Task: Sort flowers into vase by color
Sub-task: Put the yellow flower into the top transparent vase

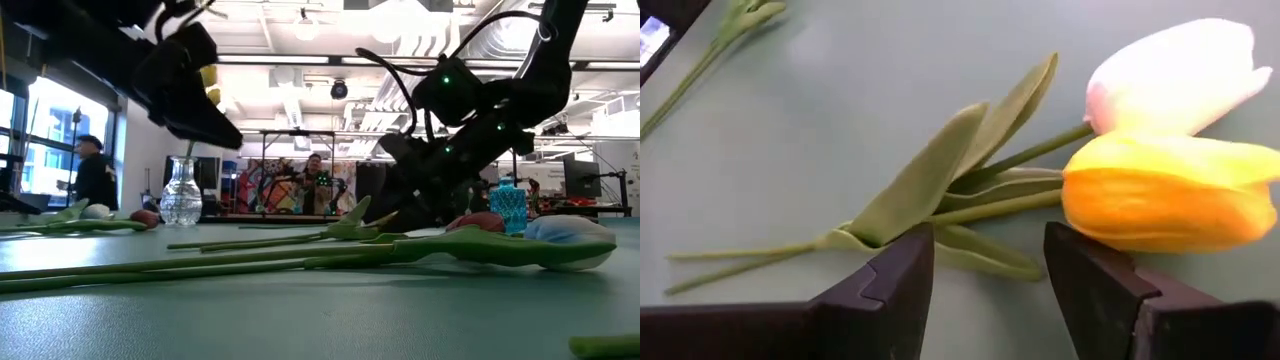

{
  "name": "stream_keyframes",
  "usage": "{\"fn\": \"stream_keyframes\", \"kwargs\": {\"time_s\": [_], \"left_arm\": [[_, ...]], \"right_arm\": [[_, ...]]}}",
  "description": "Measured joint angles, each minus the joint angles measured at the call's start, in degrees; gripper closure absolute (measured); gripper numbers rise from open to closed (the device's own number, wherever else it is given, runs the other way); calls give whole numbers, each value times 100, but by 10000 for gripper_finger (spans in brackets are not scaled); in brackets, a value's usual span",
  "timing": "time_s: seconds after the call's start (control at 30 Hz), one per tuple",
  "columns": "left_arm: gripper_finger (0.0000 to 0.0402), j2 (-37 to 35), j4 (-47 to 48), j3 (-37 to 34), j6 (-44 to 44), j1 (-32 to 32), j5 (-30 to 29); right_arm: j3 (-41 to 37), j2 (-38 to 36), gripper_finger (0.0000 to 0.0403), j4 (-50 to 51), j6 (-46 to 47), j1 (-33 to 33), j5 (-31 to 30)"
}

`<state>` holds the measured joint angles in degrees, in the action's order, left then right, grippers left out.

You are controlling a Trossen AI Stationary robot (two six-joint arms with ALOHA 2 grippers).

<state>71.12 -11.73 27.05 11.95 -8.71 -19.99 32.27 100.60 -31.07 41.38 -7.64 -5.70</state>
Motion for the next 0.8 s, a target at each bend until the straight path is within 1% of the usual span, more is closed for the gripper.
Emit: {"fn": "stream_keyframes", "kwargs": {"time_s": [0.17,0.23,0.33,0.47,0.6,0.67,0.8], "left_arm": [[218,776,-828,0,51,-85,-20],[218,1039,-1143,0,151,-85,-12],[218,1452,-1594,2,293,-85,22],[218,1963,-2196,28,295,-66,-2],[218,2393,-2295,375,337,47,-1],[218,2638,-2280,605,422,126,125],[218,3057,-1979,1037,557,246,257]], "right_arm": [[0,-23,220,-95,-398,-72,-632],[0,-31,220,-260,-413,-124,-640],[0,-31,220,-433,-432,-144,-479],[0,-32,220,-618,-708,-81,-347],[0,-35,220,-690,-985,-9,-271],[0,-35,220,-686,-1077,-4,-266],[0,-39,220,-467,-1183,-9,-273]]}}
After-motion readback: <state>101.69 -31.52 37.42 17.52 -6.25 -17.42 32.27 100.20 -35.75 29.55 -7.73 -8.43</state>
